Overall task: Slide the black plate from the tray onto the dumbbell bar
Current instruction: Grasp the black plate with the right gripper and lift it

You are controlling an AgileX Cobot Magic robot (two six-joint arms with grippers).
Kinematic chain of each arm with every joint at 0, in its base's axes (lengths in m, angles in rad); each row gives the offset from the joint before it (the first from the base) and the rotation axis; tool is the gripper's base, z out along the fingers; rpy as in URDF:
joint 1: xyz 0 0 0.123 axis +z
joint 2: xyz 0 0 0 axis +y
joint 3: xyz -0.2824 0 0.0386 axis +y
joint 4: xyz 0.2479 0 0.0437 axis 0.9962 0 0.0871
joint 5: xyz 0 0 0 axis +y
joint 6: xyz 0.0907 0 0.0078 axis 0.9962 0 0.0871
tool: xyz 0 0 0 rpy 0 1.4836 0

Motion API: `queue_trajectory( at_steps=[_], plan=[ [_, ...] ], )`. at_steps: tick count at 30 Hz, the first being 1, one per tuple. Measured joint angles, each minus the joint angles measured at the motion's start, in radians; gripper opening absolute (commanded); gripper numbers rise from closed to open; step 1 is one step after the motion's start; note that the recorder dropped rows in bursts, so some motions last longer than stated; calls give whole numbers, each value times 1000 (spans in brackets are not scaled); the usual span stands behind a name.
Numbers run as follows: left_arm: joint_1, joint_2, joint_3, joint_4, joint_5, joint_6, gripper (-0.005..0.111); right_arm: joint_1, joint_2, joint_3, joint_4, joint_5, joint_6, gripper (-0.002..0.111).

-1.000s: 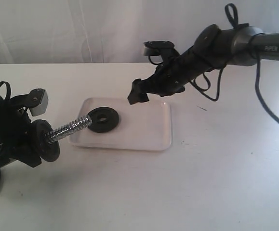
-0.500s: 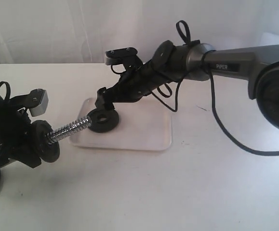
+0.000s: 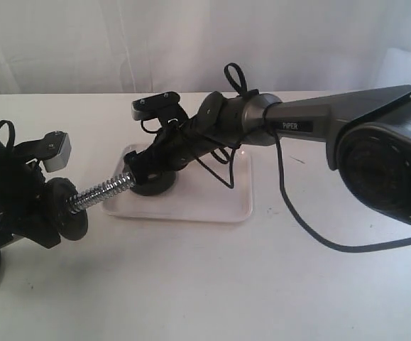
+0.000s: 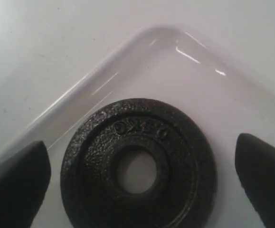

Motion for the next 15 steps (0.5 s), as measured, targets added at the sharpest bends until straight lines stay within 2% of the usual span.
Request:
queue_trajectory(
  at_steps=[15],
  plan=[
    [0,-1,0,0,6,6,0,32,31,0,-43,-64,0,99]
  ],
)
